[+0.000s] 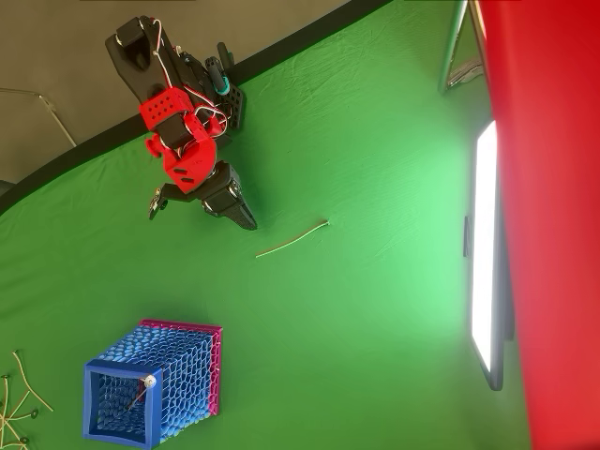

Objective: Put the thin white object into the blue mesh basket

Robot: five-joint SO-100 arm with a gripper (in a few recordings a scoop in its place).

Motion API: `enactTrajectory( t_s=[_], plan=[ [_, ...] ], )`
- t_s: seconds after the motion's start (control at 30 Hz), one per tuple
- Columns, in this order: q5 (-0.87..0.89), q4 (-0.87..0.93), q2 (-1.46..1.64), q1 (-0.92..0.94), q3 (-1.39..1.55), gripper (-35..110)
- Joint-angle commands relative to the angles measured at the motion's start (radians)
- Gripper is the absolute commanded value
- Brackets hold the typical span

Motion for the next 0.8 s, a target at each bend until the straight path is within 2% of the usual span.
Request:
enactTrajectory(
  t_s=[0.0, 0.43, 0.77],
  plan=[
    [0.014, -0.032, -0.1, -0.015, -0.078, 1],
    [0.074, 0.015, -0.577, -0.092, -0.382, 1],
    [0.21, 0.127, -0.896, -0.215, -0.692, 1]
  ],
)
